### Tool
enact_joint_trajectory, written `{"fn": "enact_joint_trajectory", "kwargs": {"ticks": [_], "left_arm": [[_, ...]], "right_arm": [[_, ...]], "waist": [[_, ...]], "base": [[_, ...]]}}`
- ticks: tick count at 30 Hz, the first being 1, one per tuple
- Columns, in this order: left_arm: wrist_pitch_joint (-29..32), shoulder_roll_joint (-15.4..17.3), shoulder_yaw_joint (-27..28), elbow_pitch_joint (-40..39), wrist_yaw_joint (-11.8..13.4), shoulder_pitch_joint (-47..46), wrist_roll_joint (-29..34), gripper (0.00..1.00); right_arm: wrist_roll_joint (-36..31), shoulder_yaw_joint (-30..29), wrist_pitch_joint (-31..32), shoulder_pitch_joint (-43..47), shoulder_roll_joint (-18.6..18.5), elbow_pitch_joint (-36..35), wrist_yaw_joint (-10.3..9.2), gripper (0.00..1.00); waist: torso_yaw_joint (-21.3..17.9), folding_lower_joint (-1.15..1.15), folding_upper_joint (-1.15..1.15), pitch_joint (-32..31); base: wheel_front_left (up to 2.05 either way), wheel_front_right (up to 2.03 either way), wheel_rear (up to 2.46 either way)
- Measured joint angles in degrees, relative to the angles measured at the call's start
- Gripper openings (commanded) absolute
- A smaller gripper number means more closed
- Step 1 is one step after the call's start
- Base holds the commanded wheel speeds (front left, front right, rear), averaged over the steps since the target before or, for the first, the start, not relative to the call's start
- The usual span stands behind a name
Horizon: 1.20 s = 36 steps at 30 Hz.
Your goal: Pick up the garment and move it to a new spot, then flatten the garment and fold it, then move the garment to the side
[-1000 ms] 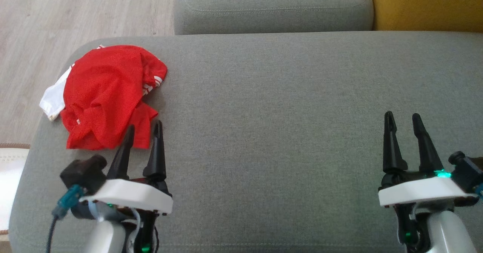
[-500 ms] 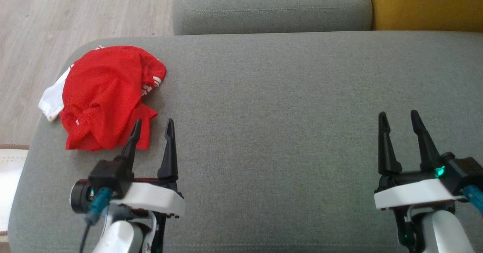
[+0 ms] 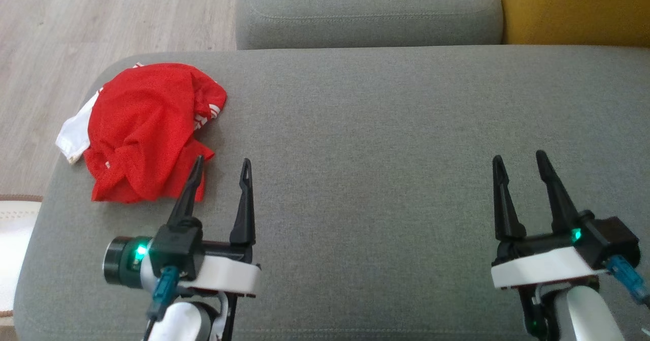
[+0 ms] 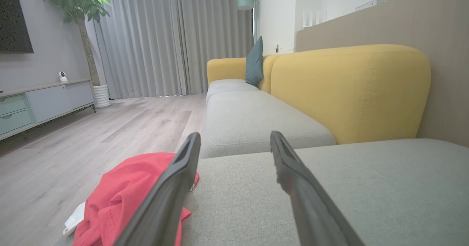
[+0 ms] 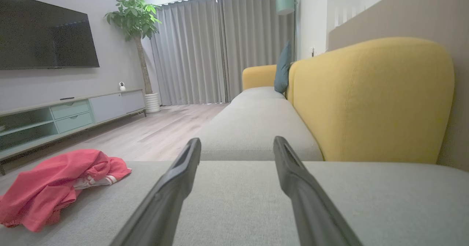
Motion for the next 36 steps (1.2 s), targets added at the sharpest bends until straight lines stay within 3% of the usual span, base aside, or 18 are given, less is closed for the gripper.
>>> {"fn": "enact_joint_trajectory", "kwargs": {"ticks": [6,18,27,36], "left_arm": [[-1.1,-2.0,2.9,-1.3,-1.8,1.5,-0.4,1.0],[-1.8,-7.0,8.6,3.9,-10.9,4.8,3.0,1.0],[-1.8,-9.0,11.9,4.1,-13.7,5.0,5.6,1.0],[-1.8,-9.7,12.8,4.3,-14.9,5.2,6.8,1.0]], "right_arm": [[5.3,-0.8,-1.0,0.7,0.0,5.7,0.0,1.0],[9.1,-2.6,-2.0,0.5,0.0,11.9,0.0,1.0],[9.5,-2.7,-2.0,0.4,0.0,12.6,0.0,1.0],[10.2,-2.2,-2.0,0.3,0.0,12.9,0.0,1.0]], "waist": [[0.2,0.0,0.0,-0.2],[-0.2,0.0,0.0,-0.8],[-0.3,0.0,0.0,-0.9],[1.8,0.0,0.0,-1.1]], "base": [[0.0,0.0,0.0],[0.0,0.0,0.0],[0.0,0.0,0.0],[0.0,0.0,0.0]]}}
